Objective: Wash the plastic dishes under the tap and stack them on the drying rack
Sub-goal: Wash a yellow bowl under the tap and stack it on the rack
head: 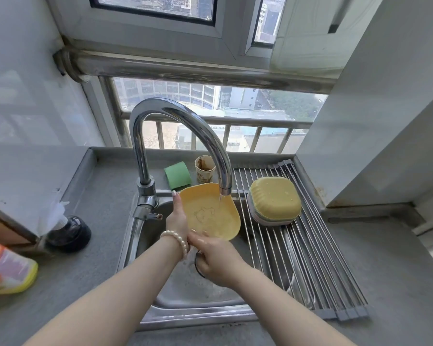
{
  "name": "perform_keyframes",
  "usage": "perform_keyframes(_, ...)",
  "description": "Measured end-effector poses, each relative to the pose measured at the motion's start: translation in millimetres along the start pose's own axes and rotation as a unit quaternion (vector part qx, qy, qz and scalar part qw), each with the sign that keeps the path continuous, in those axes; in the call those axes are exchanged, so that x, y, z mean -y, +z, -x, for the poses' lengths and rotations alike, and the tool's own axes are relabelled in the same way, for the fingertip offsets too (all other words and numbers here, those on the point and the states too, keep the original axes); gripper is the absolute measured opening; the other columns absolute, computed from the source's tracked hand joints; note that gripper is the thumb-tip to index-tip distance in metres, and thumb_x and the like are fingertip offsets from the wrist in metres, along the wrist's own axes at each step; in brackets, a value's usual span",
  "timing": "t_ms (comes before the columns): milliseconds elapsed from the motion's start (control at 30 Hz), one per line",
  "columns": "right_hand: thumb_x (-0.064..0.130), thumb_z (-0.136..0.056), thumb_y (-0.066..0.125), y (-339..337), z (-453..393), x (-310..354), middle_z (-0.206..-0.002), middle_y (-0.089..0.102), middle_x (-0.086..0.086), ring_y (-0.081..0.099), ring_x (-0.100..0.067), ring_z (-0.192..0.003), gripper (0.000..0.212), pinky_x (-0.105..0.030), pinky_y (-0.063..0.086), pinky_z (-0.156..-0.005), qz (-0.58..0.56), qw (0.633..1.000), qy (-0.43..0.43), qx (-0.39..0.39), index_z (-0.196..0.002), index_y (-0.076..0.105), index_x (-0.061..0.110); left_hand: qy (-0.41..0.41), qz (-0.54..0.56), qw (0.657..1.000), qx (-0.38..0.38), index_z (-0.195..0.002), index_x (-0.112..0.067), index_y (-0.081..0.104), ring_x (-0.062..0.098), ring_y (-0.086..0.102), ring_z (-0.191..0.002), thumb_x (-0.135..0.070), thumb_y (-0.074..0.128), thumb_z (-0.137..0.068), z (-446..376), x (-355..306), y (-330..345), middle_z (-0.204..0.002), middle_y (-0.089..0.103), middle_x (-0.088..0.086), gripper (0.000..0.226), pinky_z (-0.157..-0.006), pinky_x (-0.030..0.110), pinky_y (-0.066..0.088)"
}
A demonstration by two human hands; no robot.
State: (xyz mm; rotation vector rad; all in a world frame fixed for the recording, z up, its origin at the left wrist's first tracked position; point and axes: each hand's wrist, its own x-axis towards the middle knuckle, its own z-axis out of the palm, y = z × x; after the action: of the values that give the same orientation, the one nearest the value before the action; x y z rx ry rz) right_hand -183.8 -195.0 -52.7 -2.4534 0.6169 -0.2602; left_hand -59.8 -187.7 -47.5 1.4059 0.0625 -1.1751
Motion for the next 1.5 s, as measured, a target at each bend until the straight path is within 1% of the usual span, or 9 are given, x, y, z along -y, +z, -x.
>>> perform_keyframes(133,-0.003,-0.073,0.055,0.2,12.8,-25.9,-0.096,0.074,-0.001,0.070,-0.018,-0.091,0.033,-0.034,0.057,-0.069,0.069,0.984,-0.097,-0.135,-0.095,0.073,0.012,0.103,-0.148,0.980,-0.089,-0.065,-0.012,0.041,0.015,0.039,-0.056,-0.067,0.021,-0.091,3.3,-11.2,0.9,-0.063,0.041,0.002,0.064,-0.053,0.027,0.033)
perform_keyframes(400,-0.002,-0.071,0.074,-9.5,13.8,-64.2,-0.081,0.070,-0.006,0.068,-0.025,-0.081,0.013,-0.039,0.053,-0.075,0.243,0.941,-0.141,-0.191,-0.074,0.068,0.009,0.123,-0.289,0.943,-0.113,-0.062,-0.011,0.041,0.018,0.039,-0.054,-0.065,0.018,-0.092,-8.9,-19.5,-6.9,-0.059,0.041,0.003,0.067,-0.053,0.028,0.031)
perform_keyframes(567,0.010,-0.059,0.083,-19.0,16.4,-59.3,-0.111,0.071,-0.004,0.055,-0.032,-0.122,0.043,-0.061,0.023,-0.107,0.396,0.910,-0.060,-0.110,-0.102,0.073,0.011,-0.002,-0.220,0.976,-0.007,-0.090,-0.009,0.058,0.025,0.062,-0.086,-0.079,0.039,-0.078,-16.1,-21.3,-20.2,-0.087,0.064,0.007,0.073,-0.085,0.043,0.052)
perform_keyframes(833,0.011,-0.045,0.088,-2.8,15.1,-39.9,-0.066,0.071,-0.003,0.071,-0.024,-0.075,0.023,-0.049,0.042,-0.100,0.384,0.916,-0.013,-0.113,-0.061,0.073,0.015,-0.034,0.035,0.997,0.058,-0.116,0.001,0.049,0.028,0.062,-0.075,-0.003,0.057,-0.085,23.2,6.3,-16.7,-0.091,0.060,0.018,0.032,-0.062,0.035,0.055)
perform_keyframes(1100,0.000,-0.062,0.072,19.3,9.5,-15.2,-0.063,0.057,0.001,0.051,-0.016,-0.061,0.018,-0.025,0.039,-0.059,0.111,0.964,-0.044,-0.237,-0.068,0.062,0.014,0.127,-0.110,0.983,-0.072,-0.135,-0.037,0.032,0.034,0.058,-0.103,-0.020,0.044,-0.096,8.5,21.3,-9.8,-0.121,0.055,0.009,0.044,-0.087,0.057,0.050)
perform_keyframes(1167,0.023,-0.077,0.065,9.7,13.8,-26.8,-0.067,0.062,0.005,0.053,-0.014,-0.068,0.011,-0.025,0.036,-0.067,0.078,0.973,-0.033,-0.215,-0.070,0.064,0.016,0.113,-0.165,0.978,-0.055,-0.132,-0.037,0.036,0.036,0.060,-0.098,-0.029,0.036,-0.100,5.5,6.1,-14.6,-0.118,0.054,0.010,0.033,-0.078,0.060,0.053)
perform_keyframes(1333,0.071,-0.089,0.010,-26.1,22.7,-44.5,-0.110,0.069,0.004,0.049,-0.017,-0.118,0.083,-0.036,0.017,-0.110,0.117,0.990,0.070,-0.025,-0.085,0.075,0.018,-0.038,-0.101,0.993,0.056,-0.125,-0.027,0.041,0.035,0.063,-0.086,-0.037,0.027,-0.103,3.7,-6.7,-32.4,-0.111,0.057,0.012,0.028,-0.060,0.055,0.056)
perform_keyframes(1433,0.053,-0.093,0.035,-37.4,12.1,-39.6,-0.152,0.031,0.000,0.020,-0.017,-0.141,0.055,-0.033,0.012,-0.114,-0.005,0.980,0.190,-0.066,-0.129,0.060,0.019,-0.109,-0.031,0.987,0.110,-0.128,-0.026,0.045,0.036,0.062,-0.092,-0.033,0.028,-0.104,-2.0,1.3,-41.7,-0.115,0.058,0.015,0.030,-0.061,0.052,0.057)
perform_keyframes(1500,0.017,-0.092,0.049,-49.9,-0.3,-26.1,-0.144,0.036,-0.010,0.034,-0.027,-0.136,0.059,-0.041,0.033,-0.106,-0.218,0.920,0.321,-0.057,-0.148,0.031,0.020,-0.148,0.017,0.978,0.145,-0.127,-0.025,0.049,0.038,0.061,-0.098,-0.026,0.030,-0.104,-4.9,7.7,-45.0,-0.119,0.059,0.018,0.030,-0.065,0.053,0.056)
